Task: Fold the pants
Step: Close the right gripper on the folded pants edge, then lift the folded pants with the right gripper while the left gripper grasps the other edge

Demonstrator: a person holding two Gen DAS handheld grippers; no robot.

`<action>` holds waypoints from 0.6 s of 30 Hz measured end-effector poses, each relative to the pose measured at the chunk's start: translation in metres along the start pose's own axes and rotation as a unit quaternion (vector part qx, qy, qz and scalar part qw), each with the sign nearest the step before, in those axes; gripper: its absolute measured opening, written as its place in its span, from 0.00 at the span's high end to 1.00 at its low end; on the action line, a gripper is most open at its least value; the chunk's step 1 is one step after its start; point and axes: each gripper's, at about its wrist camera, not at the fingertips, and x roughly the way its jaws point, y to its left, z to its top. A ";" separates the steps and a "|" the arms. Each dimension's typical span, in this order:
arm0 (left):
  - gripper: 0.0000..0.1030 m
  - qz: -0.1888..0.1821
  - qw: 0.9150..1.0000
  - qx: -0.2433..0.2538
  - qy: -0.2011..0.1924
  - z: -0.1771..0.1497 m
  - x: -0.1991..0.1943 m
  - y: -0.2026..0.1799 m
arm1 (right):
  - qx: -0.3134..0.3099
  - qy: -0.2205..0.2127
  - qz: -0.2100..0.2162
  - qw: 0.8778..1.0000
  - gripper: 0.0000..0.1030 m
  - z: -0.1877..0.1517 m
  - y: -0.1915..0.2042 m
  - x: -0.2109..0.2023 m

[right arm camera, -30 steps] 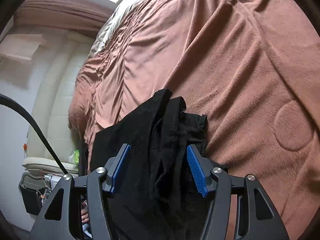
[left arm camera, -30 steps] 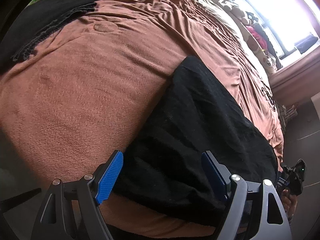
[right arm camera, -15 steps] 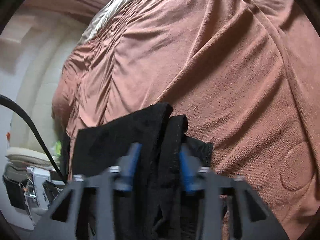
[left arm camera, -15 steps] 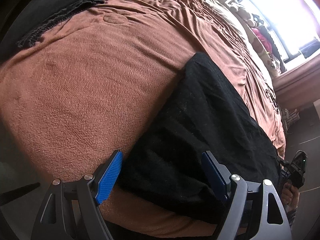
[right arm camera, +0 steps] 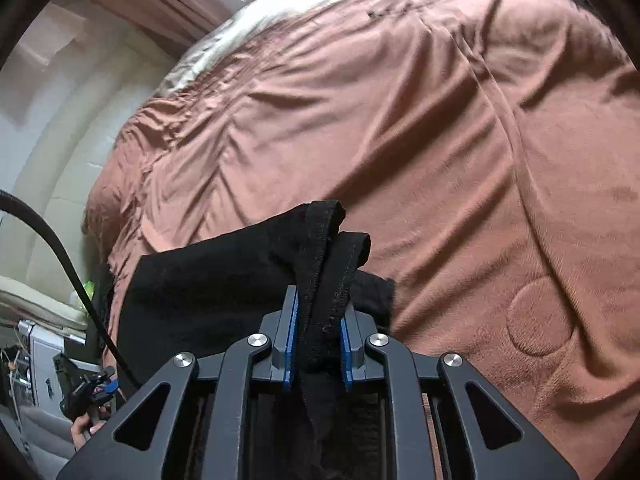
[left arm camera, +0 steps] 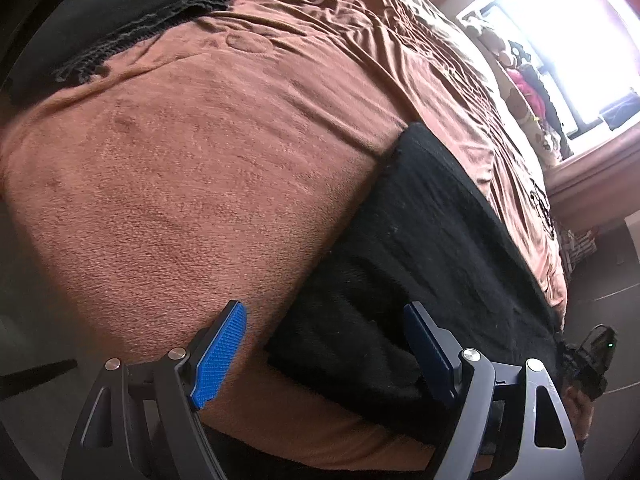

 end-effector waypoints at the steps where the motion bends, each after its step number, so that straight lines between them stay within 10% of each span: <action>1: 0.21 -0.001 1.000 -0.002 -0.001 0.000 -0.001 0.002 | 0.005 0.007 -0.003 1.000 0.87 -0.002 -0.003 0.006; 9: 0.21 -0.015 1.000 -0.012 -0.013 -0.003 -0.011 0.009 | 0.024 0.011 0.010 1.000 0.83 -0.011 -0.005 0.006; 18: 0.26 -0.045 0.999 -0.025 -0.006 -0.010 -0.005 0.016 | 0.037 -0.004 0.037 0.999 0.57 -0.039 -0.021 -0.043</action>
